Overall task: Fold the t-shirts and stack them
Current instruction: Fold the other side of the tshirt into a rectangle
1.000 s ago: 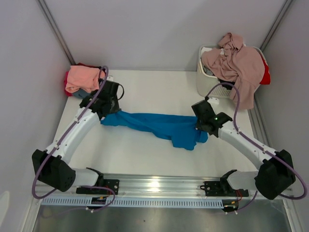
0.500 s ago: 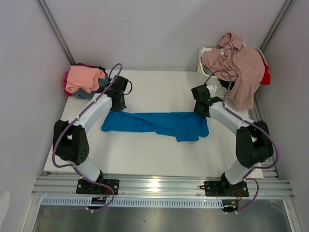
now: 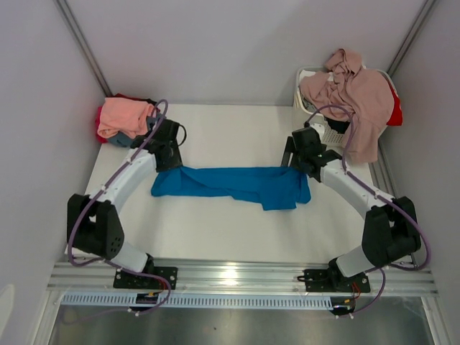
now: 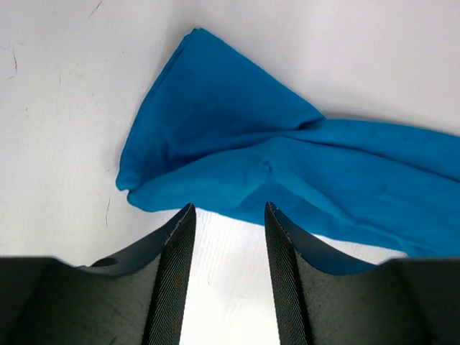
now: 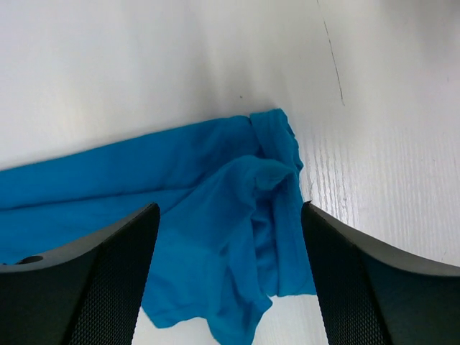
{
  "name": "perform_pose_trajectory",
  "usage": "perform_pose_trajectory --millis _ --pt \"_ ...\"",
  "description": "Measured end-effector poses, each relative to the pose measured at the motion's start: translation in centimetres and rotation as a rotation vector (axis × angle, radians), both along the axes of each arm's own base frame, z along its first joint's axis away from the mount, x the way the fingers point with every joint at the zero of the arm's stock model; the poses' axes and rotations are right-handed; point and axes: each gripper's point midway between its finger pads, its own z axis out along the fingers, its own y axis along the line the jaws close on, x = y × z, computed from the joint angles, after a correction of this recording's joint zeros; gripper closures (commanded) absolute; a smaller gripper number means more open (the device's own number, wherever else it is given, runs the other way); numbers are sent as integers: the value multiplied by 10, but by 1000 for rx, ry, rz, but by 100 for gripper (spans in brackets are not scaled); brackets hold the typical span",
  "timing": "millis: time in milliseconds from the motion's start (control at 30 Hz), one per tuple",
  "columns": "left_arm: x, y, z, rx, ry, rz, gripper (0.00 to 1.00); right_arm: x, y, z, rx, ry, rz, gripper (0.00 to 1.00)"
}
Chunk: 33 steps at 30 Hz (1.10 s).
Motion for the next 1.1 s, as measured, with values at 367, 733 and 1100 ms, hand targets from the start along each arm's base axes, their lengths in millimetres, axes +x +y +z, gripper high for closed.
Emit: perform_pose_trajectory --millis 367,733,1100 --pt "-35 -17 17 -159 -95 -15 51 -39 13 4 54 2 74 16" --pt "-65 -29 -55 -251 59 69 52 -79 28 -37 48 111 154 16" --pt "-44 -31 -87 -203 172 145 53 -85 40 -43 77 115 198 16"
